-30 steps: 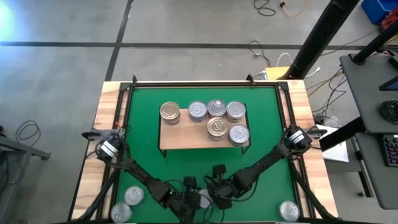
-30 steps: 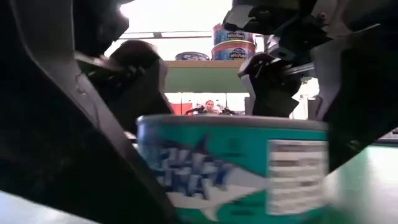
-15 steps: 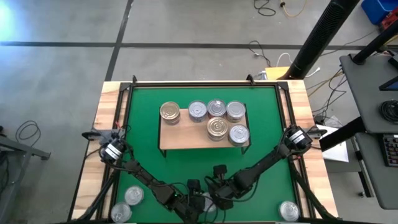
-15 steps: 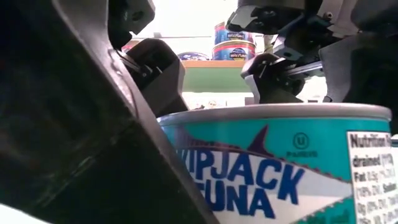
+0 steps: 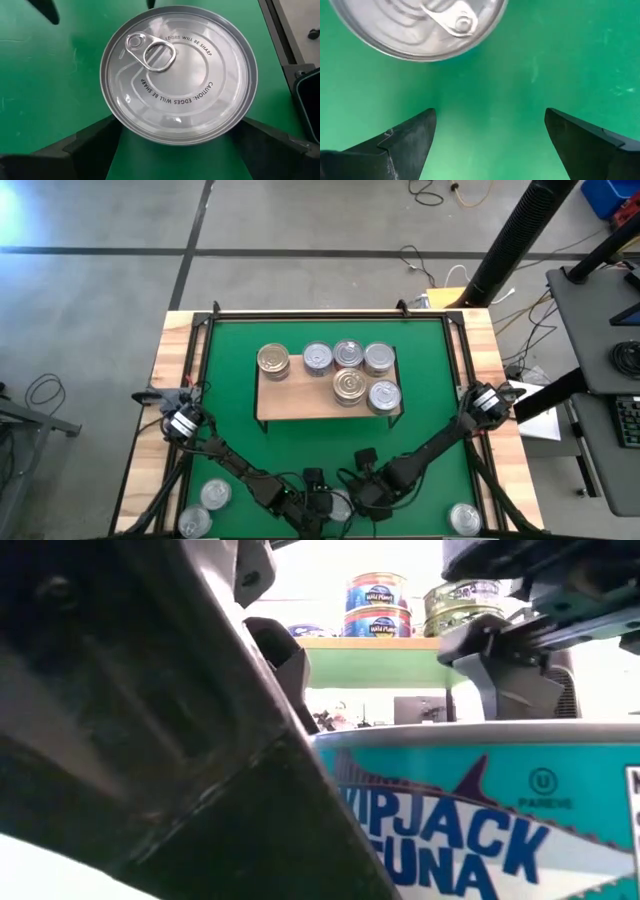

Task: Stack canned seafood by type on shelf
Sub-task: Put the top left green and blue tuna can on the shelf

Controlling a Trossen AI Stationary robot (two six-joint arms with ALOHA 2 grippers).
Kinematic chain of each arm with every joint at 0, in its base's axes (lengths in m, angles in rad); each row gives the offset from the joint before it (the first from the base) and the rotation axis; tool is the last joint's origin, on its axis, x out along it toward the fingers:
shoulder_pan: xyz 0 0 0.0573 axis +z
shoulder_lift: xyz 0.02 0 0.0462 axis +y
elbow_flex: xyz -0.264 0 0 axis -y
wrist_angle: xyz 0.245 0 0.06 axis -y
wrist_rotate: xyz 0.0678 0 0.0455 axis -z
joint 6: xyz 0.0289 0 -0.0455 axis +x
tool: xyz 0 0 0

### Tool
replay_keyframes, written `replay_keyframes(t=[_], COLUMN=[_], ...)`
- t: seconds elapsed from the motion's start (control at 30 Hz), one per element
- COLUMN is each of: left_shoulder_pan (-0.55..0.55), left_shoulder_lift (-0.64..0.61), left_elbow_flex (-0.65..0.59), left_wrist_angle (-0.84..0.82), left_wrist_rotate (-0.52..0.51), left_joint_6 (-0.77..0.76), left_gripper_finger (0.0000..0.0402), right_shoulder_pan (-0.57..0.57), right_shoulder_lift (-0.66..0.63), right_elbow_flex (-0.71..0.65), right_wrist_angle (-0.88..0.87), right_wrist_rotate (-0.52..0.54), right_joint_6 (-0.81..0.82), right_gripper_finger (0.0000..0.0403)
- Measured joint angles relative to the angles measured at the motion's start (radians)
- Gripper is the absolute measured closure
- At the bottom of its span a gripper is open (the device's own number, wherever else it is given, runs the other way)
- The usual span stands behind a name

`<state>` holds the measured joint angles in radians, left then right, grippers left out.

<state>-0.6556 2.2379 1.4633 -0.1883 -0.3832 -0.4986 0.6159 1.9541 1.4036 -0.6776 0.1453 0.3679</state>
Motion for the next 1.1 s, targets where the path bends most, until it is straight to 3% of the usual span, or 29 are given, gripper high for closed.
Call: replay_keyframes(t=[0.13,0.47,0.73,0.93,1.1], left_shoulder_pan=[0.001,0.005,-0.003,-0.006,-0.009], left_shoulder_lift=[0.000,0.000,0.006,0.006,0.005], left_elbow_flex=[-0.001,-0.004,-0.009,-0.009,-0.009], left_wrist_angle=[-0.007,0.025,0.091,0.107,0.102], left_wrist_rotate=[0.010,-0.024,-0.171,-0.184,-0.138], left_joint_6=[-0.028,0.086,0.116,0.191,0.082], left_gripper_finger=[0.0047,0.0040,0.0039,0.0039,0.0039], right_shoulder_pan=[0.052,0.075,0.060,0.058,0.057], right_shoulder_lift=[0.005,0.028,0.079,0.083,0.084], right_elbow_flex=[-0.001,-0.012,-0.010,-0.008,-0.008], right_wrist_angle=[0.024,0.198,0.227,0.229,0.231], right_wrist_rotate=[0.012,0.283,0.262,0.266,0.267], right_joint_6=[0.064,0.051,0.009,0.009,0.011], right_gripper_finger=[0.0039,0.0039,0.0039,0.0039,0.0039])
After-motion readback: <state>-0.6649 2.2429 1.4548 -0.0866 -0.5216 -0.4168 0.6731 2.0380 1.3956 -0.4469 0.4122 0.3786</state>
